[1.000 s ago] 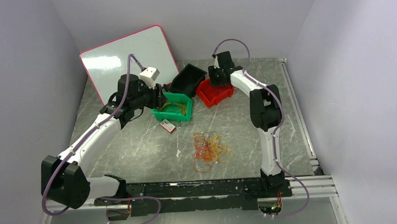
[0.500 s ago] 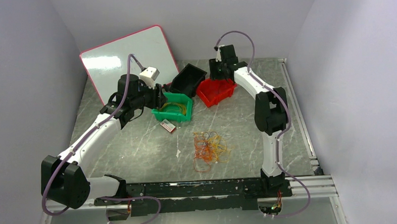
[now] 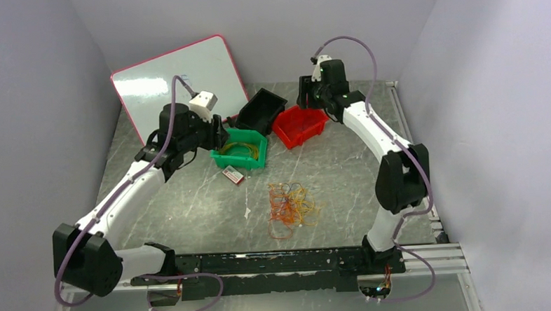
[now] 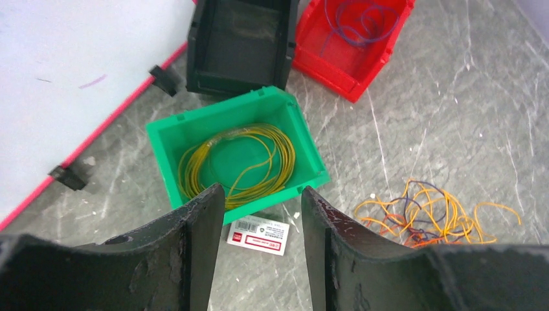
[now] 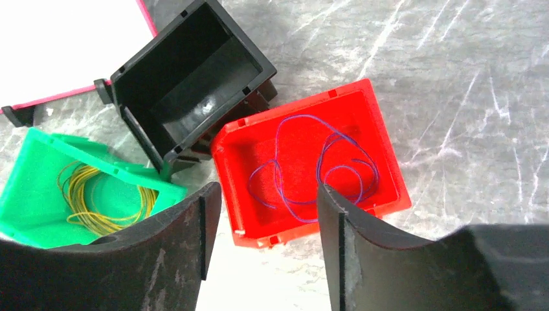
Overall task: Untangle the cables
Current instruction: Place the cable in the bin, then untie the cable.
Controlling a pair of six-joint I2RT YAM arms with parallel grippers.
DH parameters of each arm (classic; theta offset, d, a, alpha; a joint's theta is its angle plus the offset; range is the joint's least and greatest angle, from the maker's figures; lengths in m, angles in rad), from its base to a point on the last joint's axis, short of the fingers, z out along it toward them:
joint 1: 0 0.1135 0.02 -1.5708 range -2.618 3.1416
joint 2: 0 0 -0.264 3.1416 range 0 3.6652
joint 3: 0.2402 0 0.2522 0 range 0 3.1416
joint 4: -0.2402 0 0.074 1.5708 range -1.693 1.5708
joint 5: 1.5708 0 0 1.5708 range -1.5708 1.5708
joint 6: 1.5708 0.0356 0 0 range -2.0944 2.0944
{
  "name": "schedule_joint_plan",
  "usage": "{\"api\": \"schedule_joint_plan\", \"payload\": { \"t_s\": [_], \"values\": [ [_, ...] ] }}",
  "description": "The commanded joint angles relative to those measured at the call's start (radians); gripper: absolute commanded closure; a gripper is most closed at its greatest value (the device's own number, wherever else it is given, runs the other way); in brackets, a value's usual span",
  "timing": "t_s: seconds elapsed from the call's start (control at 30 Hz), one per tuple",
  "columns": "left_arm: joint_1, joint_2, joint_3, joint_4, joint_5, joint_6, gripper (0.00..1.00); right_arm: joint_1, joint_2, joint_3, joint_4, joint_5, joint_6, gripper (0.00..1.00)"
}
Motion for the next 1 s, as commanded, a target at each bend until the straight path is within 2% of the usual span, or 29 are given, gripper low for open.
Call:
{"api": "schedule_joint_plan", "payload": {
  "t_s": [0.0, 0.13, 0.33, 0.43, 0.5, 0.63, 0.73, 0.97],
  "values": [
    [0.011, -0.094, -0.017, 0.047, -0.093, -0.023, 0.47, 0.001, -0.107, -0.091, -0.02, 0.045, 0.008, 0.39],
    [0.011, -0.129, -0.02, 0.034, -0.111, -0.064, 0.44, -0.003, -0.254, -0.225, -0.018, 0.09, 0.056, 0.37],
    [0.011, -0.193, -0.065, 0.009, -0.127, -0.147, 0.4, -0.004, -0.362, -0.329, -0.137, 0.027, 0.081, 0.35],
    [0.011, -0.22, -0.083, -0.027, -0.152, -0.195, 0.37, 0.032, -0.4, -0.403, -0.166, -0.023, 0.102, 0.38],
    [0.012, -0.243, -0.088, -0.049, -0.163, -0.224, 0.35, 0.09, -0.426, -0.451, -0.167, -0.003, 0.111, 0.38],
    [0.012, -0.296, -0.108, -0.069, -0.188, -0.259, 0.28, 0.197, -0.396, -0.48, -0.222, -0.011, 0.092, 0.38],
    [0.011, -0.305, -0.129, -0.061, -0.18, -0.311, 0.14, 0.259, -0.361, -0.484, -0.251, -0.05, 0.072, 0.41],
    [0.012, -0.288, -0.197, 0.01, -0.071, -0.34, 0.17, 0.303, -0.286, -0.506, -0.196, -0.155, 0.029, 0.51]
  ]
}}
